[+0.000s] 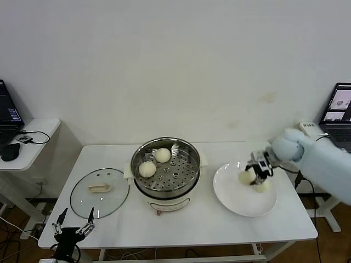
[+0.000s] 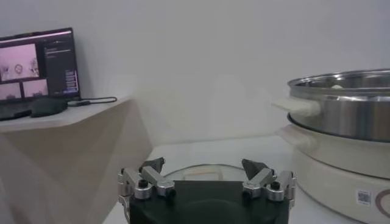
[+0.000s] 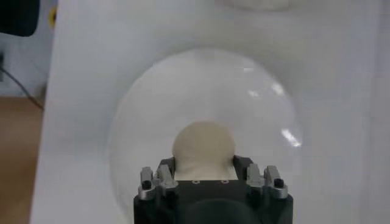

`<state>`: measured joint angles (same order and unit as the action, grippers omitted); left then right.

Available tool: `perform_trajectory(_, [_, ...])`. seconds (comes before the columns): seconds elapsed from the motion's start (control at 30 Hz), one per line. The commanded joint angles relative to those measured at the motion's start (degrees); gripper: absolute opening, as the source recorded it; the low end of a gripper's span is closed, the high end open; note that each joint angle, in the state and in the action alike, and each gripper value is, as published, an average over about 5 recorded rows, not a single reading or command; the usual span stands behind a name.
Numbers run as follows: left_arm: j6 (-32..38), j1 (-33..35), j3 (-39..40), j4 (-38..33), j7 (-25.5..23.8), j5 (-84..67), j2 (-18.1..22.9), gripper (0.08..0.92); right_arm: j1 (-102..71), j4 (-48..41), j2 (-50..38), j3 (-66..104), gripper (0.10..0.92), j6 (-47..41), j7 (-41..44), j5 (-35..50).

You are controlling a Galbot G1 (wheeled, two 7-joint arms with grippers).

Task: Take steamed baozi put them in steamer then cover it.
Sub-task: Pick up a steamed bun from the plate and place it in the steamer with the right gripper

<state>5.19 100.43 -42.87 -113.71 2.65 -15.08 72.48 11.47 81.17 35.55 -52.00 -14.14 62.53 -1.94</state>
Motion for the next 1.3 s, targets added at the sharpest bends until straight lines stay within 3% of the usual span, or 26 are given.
perform_trajectory(0.03, [0.04, -0.04, -0.02, -0.07, -0.04, -0.05, -0.14, 0.823, 21.24, 0.11, 6.9, -9.25, 0.602, -0.49, -0.14, 7.43])
perform_trajectory(0.4, [0.38, 0.29, -0.6, 0.35, -0.03, -0.11, -0.17, 0.823, 24.64, 0.4, 20.64, -14.52, 0.611, -1.52, -6.09, 16.95])
perform_trajectory(0.6, [0.43, 0.49, -1.19, 0.35, -0.02, -0.19, -0.03, 0.823, 21.55, -1.74, 28.7, -15.66, 0.611, 1.25, -8.58, 17.99])
perform_trajectory(0.9, [0.46, 0.64, -1.74, 0.44, 0.01, -0.27, 0.37, 0.823, 16.61, -6.71, 36.02, -18.64, 0.611, 11.11, -9.6, 11.95])
perform_trajectory(1.3, [1.17, 0.42, -1.82, 1.16, 0.25, -0.25, 0.74, 0.823, 15.28, -7.45, 36.92, -22.21, 0.611, 22.01, -8.59, 4.58])
